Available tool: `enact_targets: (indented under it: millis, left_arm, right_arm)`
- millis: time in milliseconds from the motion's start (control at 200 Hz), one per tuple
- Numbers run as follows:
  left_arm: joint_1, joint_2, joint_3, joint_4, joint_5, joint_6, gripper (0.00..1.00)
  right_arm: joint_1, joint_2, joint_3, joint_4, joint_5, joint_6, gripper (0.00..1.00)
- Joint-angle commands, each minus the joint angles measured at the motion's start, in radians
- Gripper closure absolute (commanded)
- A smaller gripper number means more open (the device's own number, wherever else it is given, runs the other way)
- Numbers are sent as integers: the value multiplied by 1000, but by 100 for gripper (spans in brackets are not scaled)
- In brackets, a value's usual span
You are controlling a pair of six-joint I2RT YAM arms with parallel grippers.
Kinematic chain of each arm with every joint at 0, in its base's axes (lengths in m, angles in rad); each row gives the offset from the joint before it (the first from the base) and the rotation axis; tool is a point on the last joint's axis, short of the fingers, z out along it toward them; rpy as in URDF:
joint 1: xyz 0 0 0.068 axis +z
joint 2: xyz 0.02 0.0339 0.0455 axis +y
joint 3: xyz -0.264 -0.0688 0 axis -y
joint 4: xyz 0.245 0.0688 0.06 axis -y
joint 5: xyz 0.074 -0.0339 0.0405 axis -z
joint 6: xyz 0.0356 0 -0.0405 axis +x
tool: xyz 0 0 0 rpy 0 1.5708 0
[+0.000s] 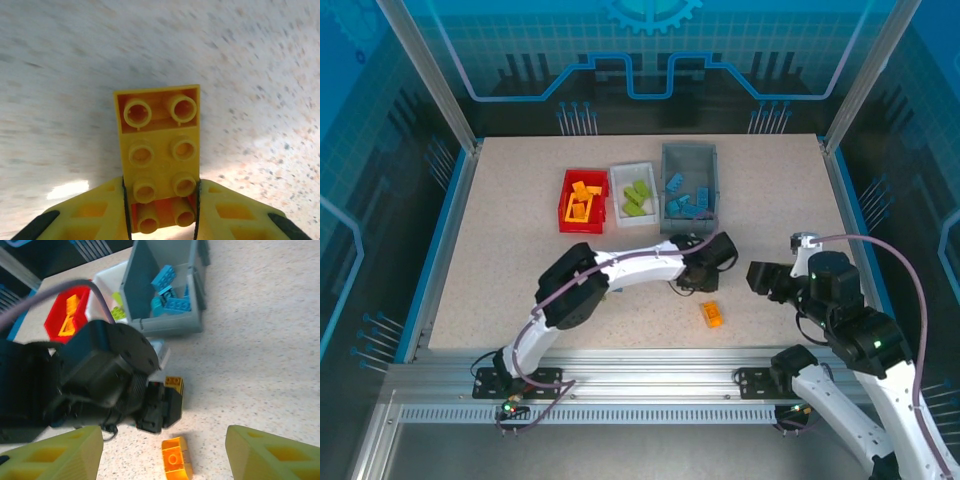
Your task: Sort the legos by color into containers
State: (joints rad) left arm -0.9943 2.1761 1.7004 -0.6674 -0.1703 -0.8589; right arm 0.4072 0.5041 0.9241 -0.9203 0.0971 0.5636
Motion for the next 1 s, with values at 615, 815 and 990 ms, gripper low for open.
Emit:
enact_targets:
  millis: [615,815,990]
  left_arm:
    - [724,-460,-302,6,127,519,75]
    - [804,-282,-180,8,189,608,75]
    - [836,-209,-151,28,224,621,69]
  right_arm:
    - [614,624,41,612,104,-74,32]
    - [612,735,89,640,85,-85,31]
    - [611,789,99,654,75,-65,31]
